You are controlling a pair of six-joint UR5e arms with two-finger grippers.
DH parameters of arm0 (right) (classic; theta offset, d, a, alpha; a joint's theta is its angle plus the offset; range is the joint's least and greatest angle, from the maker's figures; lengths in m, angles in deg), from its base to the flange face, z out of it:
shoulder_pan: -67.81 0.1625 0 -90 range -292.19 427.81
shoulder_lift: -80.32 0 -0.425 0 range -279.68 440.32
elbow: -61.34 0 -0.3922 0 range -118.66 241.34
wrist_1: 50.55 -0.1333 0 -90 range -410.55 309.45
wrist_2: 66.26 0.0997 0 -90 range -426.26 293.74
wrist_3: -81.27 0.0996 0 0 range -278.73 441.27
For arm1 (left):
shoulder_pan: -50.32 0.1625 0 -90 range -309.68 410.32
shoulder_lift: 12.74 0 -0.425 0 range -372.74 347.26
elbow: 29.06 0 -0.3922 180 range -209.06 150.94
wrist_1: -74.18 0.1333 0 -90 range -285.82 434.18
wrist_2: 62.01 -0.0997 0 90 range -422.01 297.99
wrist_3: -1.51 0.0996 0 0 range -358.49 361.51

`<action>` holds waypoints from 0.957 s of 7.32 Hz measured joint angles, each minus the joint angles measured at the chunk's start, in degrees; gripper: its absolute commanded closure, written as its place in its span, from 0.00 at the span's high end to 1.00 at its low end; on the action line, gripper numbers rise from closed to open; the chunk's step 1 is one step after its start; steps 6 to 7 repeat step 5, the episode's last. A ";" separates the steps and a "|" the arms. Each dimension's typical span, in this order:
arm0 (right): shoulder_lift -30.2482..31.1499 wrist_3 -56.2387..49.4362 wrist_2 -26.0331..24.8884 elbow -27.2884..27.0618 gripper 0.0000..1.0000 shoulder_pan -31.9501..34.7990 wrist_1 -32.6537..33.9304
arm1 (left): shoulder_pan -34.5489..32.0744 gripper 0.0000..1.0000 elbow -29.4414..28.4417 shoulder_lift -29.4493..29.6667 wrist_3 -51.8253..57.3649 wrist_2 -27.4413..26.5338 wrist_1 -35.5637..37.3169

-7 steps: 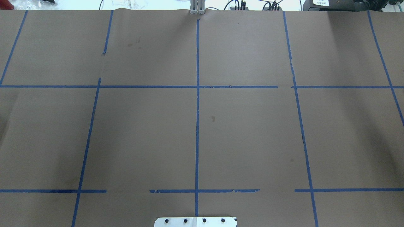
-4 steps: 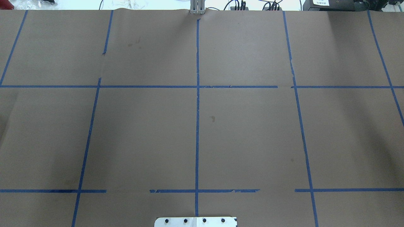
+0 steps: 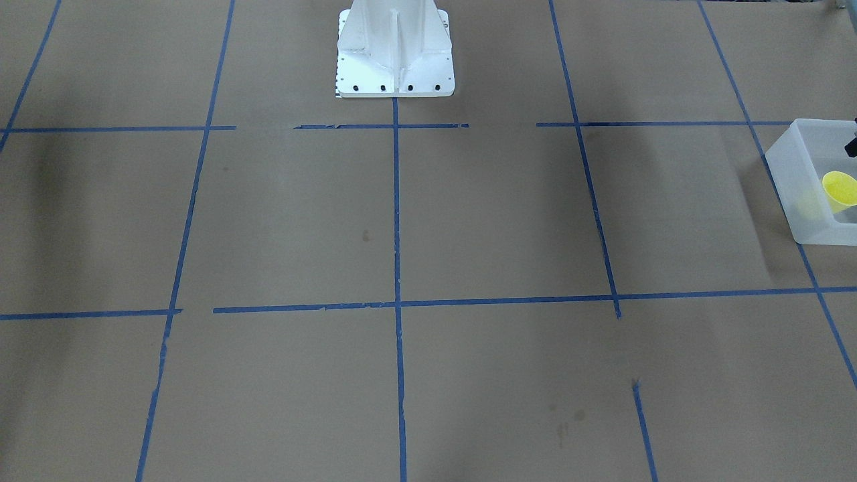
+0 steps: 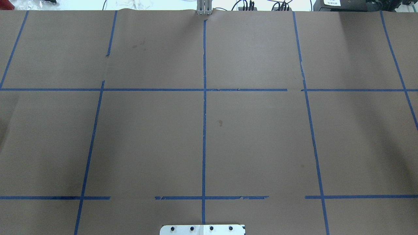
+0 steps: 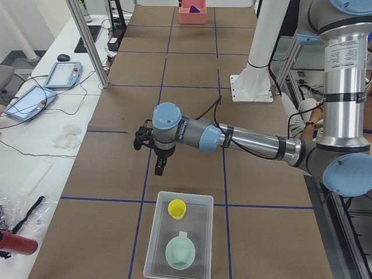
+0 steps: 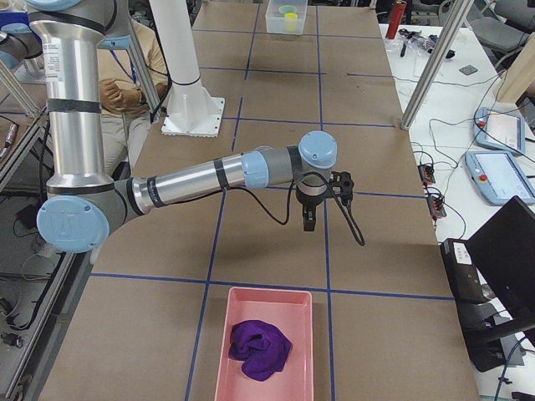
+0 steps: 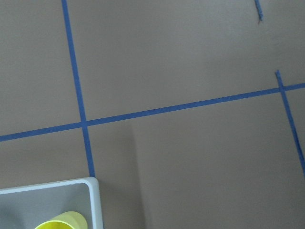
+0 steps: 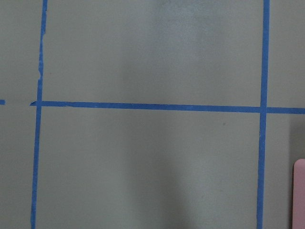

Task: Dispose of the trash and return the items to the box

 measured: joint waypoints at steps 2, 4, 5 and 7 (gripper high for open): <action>0.23 -3.32 -0.36 2.32 1.00 0.31 -0.19 | 0.00 1.00 -1.46 0.30 0.03 -1.44 0.13; 0.06 -9.25 -0.17 5.82 1.00 1.78 -0.28 | -0.02 1.00 -2.93 0.77 0.03 -1.62 0.41; -0.47 -10.94 -0.10 6.66 1.00 2.32 -0.28 | -0.13 1.00 -3.26 1.16 0.03 -1.63 0.55; -0.47 -10.94 -0.10 6.66 1.00 2.32 -0.28 | -0.13 1.00 -3.26 1.16 0.03 -1.63 0.55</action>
